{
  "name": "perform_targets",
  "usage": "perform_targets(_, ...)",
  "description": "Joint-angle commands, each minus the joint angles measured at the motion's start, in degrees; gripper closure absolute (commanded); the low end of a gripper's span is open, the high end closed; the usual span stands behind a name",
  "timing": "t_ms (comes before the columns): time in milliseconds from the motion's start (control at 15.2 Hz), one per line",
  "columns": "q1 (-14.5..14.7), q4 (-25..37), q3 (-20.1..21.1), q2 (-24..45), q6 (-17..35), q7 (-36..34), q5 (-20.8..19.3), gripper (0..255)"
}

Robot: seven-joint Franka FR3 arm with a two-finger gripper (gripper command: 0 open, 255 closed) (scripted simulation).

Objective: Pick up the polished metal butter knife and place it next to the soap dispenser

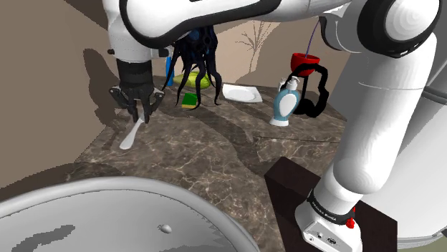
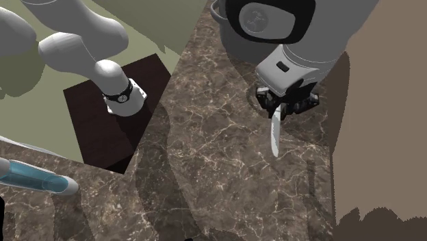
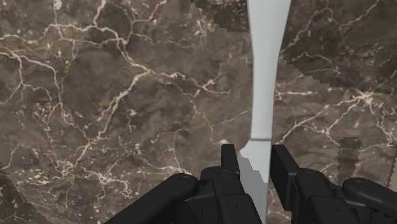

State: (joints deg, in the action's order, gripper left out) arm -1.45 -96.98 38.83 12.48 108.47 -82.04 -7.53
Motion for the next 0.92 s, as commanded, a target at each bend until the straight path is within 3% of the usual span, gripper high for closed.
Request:
perform_targets(0, 0.0, 1.5, 0.1, -0.2, -1.6, 0.1, 0.2, 255)
perform_targets(858, 1.0, 12.1, 0.4, 0.3, -11.8, 0.1, 0.0, 255)
